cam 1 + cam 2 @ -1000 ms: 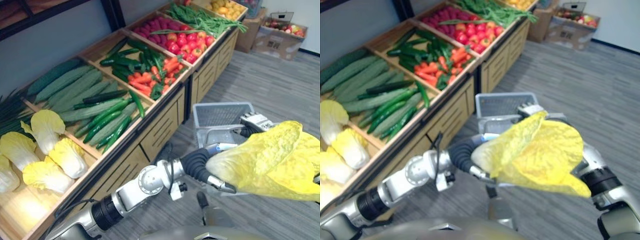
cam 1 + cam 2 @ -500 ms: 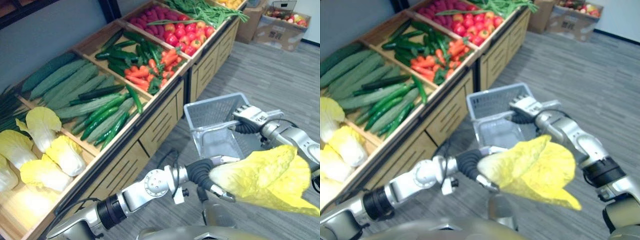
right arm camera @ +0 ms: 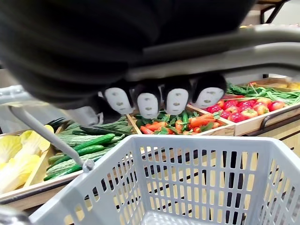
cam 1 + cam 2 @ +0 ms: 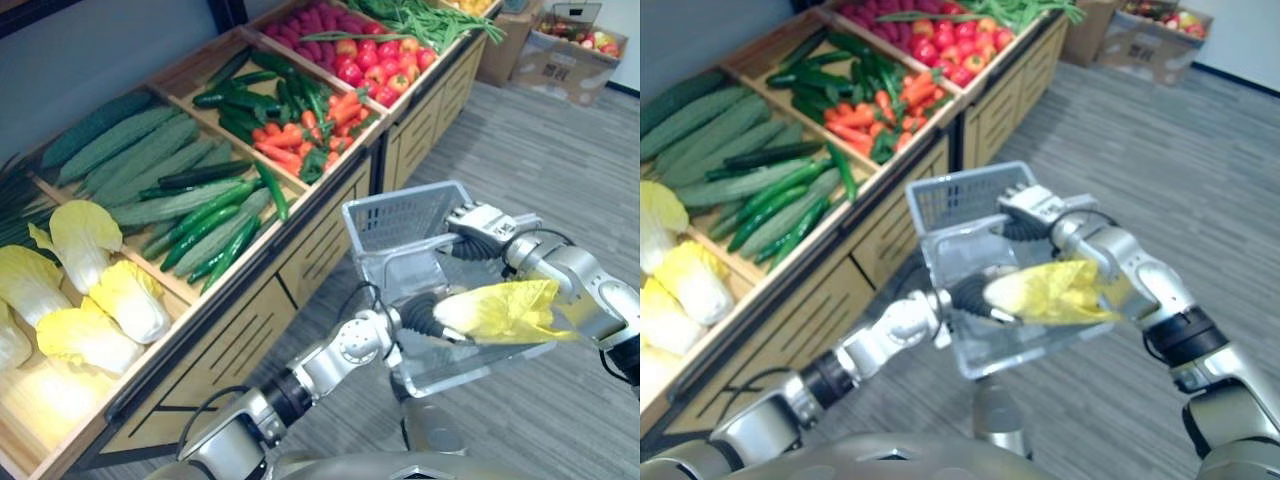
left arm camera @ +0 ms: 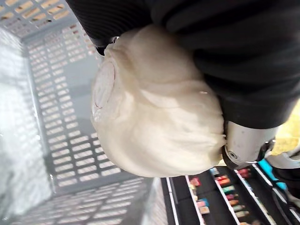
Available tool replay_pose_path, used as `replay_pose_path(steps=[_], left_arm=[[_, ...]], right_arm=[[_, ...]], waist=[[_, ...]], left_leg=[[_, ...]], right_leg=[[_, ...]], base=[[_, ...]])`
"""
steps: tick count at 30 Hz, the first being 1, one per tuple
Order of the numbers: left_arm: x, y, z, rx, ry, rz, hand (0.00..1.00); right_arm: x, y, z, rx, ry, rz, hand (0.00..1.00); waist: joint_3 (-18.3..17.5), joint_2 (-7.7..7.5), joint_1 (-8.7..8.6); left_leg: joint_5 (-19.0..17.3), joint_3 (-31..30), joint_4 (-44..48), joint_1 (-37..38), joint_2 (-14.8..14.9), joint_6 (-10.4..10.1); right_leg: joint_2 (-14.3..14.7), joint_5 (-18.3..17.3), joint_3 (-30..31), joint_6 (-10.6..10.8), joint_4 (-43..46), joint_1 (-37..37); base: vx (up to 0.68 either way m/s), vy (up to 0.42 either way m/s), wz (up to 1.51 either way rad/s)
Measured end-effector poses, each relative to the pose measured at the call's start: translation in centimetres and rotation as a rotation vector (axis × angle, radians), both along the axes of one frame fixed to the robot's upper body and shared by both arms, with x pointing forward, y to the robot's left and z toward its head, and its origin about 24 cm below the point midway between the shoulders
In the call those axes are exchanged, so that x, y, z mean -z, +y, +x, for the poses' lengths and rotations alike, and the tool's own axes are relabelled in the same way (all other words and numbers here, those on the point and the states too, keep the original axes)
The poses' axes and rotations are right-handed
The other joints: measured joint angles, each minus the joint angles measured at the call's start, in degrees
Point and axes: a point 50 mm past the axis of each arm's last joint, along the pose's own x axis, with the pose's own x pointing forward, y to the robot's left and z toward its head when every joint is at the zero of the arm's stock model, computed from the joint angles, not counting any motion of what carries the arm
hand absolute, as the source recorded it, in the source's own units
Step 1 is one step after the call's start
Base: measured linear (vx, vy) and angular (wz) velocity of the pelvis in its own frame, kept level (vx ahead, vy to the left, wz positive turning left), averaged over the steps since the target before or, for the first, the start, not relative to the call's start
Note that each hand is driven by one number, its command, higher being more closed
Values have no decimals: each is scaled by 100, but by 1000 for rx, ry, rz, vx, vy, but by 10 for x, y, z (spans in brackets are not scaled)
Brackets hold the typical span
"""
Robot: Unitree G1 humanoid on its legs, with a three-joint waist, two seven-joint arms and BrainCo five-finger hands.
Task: Pick vegetable in the basket
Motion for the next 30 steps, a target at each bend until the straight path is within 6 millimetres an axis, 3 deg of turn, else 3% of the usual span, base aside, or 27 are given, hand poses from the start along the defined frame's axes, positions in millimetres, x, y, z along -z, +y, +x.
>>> replay_pose_path(steps=[8,14,24,25,30], left_arm=[[15,5,20,-141,-53,152,100],[8,6,37,-191,-132,220,100],[8,6,46,-212,-202,302,100],[7,6,48,-223,-199,294,0],[3,5,51,-226,-217,295,0]], right_arm=[[10,-15,11,85,70,-24,100],[3,-23,14,119,66,-22,100],[3,-24,14,116,73,-27,100],[2,-24,14,118,71,-26,100],[-1,-26,15,127,63,-20,100]], waist=[[214,-33,-4],[307,-30,-9],[406,-23,-23],[482,-23,-34],[536,-6,-67]], left_leg=[[47,-199,-187,-46,-201,86],[46,-444,-289,-153,-349,145],[-29,-540,-254,-233,-448,264],[-52,-578,-224,-227,-442,269],[-159,-617,-60,-255,-406,290]], right_leg=[[-152,20,-52,23,-135,74],[-304,37,-190,50,-219,92],[-398,64,-207,95,-296,119],[-408,64,-212,96,-303,178],[-440,72,-218,109,-314,180]], base=[[-28,14,8],[-14,20,14],[-41,-4,4],[-69,-3,8],[-34,2,2]])
